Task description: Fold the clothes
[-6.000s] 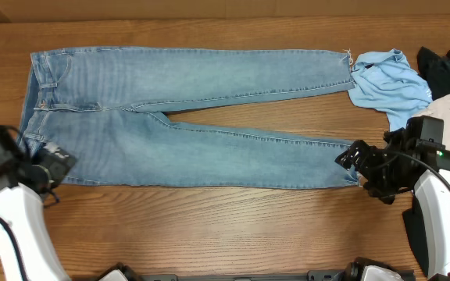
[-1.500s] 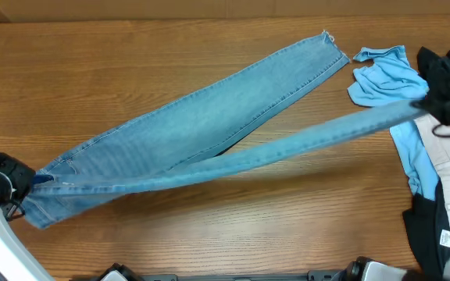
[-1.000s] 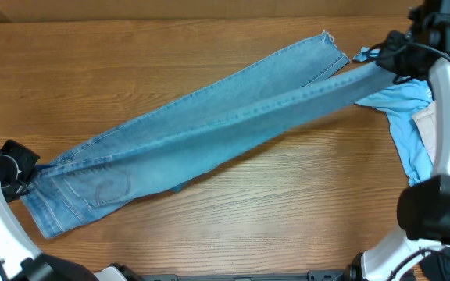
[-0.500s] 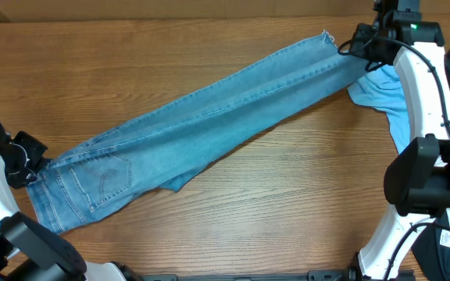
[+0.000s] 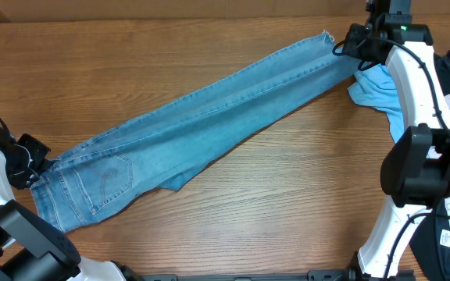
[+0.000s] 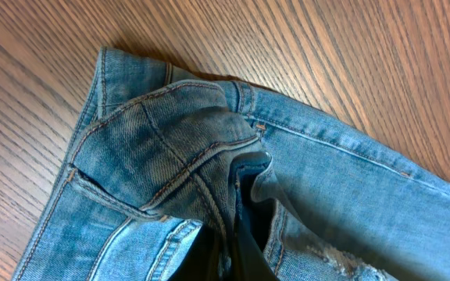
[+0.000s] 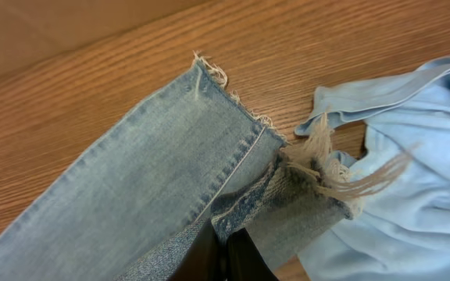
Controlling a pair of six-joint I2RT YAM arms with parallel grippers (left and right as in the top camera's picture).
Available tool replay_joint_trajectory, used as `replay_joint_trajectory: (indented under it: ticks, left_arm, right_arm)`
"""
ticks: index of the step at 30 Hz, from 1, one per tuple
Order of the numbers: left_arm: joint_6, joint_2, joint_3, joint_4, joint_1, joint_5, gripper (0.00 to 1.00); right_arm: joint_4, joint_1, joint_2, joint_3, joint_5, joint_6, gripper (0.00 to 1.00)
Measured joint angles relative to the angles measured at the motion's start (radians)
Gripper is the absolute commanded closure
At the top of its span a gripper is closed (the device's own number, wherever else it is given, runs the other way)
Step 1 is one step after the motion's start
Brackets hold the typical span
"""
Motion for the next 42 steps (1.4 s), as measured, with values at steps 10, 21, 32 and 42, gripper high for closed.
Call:
replay_joint_trajectory:
  ticks: [10, 21, 32, 42]
  left_arm:
    - [-0.029, 0.0, -0.002, 0.014, -0.006, -0.005, 0.96]
    - [-0.045, 0.0, -0.002, 0.015, -0.026, -0.042, 0.96]
    - [-0.071, 0.0, -0.002, 0.042, -0.026, -0.122, 0.48]
    - [-0.083, 0.0, -0.002, 0.055, -0.026, -0.162, 0.39]
  right_arm:
    - [0.059, 0.001, 0.071, 0.0, -0.023, 0.0, 0.96]
    - [0.189, 0.034, 0.103, 0.001, -0.014, 0.0, 0.96]
    - [0.298, 0.061, 0.151, 0.008, 0.018, -0.004, 0.38]
    - [0.208, 0.06, 0.169, 0.008, 0.023, -0.003, 0.35]
